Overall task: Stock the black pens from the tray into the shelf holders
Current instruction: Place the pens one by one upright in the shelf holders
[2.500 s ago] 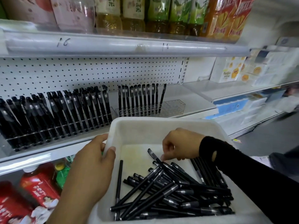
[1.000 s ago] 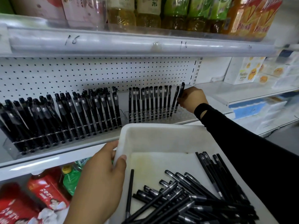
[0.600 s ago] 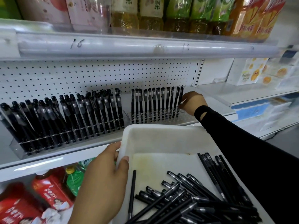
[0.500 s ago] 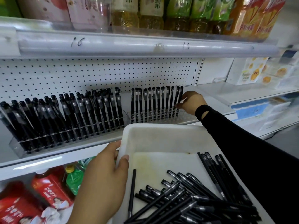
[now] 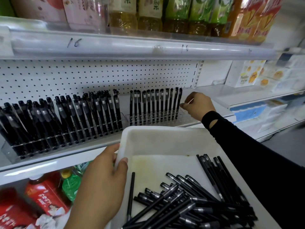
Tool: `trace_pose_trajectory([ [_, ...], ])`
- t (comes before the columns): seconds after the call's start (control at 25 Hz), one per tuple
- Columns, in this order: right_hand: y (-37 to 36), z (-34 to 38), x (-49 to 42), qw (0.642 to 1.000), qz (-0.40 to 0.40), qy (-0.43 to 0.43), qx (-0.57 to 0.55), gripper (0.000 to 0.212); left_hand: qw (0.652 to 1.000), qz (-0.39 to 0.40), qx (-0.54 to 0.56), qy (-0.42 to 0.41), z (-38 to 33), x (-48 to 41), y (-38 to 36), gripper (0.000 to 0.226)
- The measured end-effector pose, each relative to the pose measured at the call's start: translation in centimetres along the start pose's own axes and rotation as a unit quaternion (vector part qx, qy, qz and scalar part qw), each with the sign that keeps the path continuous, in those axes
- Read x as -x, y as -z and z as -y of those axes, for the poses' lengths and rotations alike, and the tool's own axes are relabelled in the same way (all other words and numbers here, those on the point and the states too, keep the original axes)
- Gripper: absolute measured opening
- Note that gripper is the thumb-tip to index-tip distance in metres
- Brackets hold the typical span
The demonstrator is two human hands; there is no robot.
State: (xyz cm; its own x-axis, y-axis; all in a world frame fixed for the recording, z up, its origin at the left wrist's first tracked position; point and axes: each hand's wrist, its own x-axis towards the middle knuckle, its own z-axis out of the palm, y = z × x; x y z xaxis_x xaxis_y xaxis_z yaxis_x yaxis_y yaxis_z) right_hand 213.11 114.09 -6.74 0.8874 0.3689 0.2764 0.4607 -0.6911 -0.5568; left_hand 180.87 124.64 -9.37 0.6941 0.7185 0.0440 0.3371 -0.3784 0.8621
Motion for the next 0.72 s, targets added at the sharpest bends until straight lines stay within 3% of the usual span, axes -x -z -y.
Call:
trace_pose_trajectory([
  [0.08,2.3,1.0,2.7,0.998,-0.021,0.059,0.026,0.026,1.000,0.004,-0.007,-0.005,-0.1,0.0,-0.2,0.028],
  [0.16,4.8,2.0,5.6,0.995,0.029,0.095,0.031,0.034,1.000,0.010,-0.012,-0.009,-0.1,-0.1,-0.4,0.029],
  [0.24,6.6,2.5,8.0,0.978,0.183,0.081,0.054,0.035,1.000,0.011,-0.021,-0.011,-0.1,-0.1,-0.4,0.030],
  [0.36,6.2,1.0,10.5,0.913,0.364,-0.006,0.182,0.025,0.999,0.010,-0.029,-0.018,-0.4,0.3,-0.4,0.030],
  [0.48,4.4,-0.6,11.7,0.867,0.370,0.005,0.335,0.007,0.999,0.008,-0.027,-0.019,-0.5,0.6,-0.2,0.030],
  [0.6,3.7,-1.2,12.1,0.871,0.393,0.006,0.294,0.023,0.999,-0.005,-0.030,-0.026,-0.6,0.8,0.0,0.030],
  [0.72,3.1,-1.6,12.4,0.862,0.401,0.065,0.304,0.030,0.999,-0.007,-0.030,-0.028,-0.6,0.8,0.3,0.031],
])
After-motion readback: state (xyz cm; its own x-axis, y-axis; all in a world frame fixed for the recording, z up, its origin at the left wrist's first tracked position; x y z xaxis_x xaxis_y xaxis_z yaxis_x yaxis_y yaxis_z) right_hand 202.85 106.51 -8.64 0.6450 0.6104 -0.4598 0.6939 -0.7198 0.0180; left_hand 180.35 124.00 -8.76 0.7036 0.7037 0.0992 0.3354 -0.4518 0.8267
